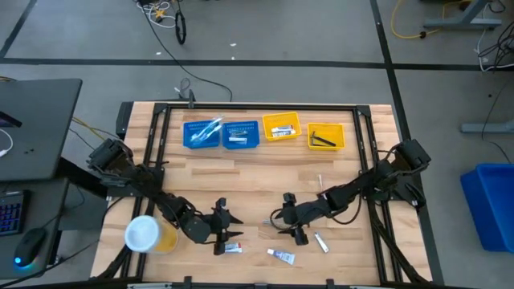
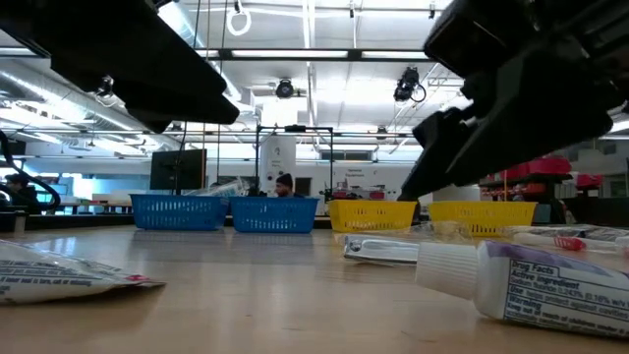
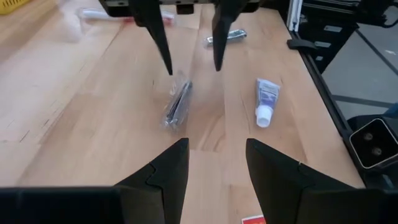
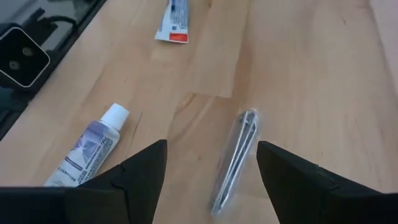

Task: Pick & Place Travel size toiletries
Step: Put the silver nail cutter into the right blue bin

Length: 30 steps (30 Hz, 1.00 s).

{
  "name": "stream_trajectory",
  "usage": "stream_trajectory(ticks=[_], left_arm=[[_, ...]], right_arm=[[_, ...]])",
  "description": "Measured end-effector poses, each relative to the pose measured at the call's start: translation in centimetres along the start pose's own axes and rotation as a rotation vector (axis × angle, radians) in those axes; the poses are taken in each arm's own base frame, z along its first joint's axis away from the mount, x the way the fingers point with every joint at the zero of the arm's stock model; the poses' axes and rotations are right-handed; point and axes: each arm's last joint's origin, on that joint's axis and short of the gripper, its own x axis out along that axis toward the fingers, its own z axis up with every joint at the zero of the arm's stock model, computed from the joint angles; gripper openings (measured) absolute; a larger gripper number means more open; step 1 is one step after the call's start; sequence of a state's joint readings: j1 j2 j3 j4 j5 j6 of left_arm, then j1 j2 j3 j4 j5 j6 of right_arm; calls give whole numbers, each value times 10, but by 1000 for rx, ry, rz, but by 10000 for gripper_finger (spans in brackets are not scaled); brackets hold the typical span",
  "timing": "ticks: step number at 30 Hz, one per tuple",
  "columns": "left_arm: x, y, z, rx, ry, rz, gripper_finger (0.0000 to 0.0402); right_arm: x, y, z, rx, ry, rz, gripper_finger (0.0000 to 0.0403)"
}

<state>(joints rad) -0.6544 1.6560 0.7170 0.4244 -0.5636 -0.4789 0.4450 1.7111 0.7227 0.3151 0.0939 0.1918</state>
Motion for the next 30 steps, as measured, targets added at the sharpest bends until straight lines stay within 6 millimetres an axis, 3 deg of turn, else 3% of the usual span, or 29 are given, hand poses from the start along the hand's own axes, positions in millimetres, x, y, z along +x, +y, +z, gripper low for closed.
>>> stream_trajectory(ticks=[8, 21, 30], left_arm=[[0, 0, 0, -1, 0, 0, 169], [0, 1, 0, 3, 4, 5, 169], [0, 1, -1, 4, 5, 6, 169]], right_arm=[[1, 3, 12, -3, 93, -18, 268], [26, 1, -14, -22, 191, -84, 249], [26, -4, -15, 40, 190, -127, 190]])
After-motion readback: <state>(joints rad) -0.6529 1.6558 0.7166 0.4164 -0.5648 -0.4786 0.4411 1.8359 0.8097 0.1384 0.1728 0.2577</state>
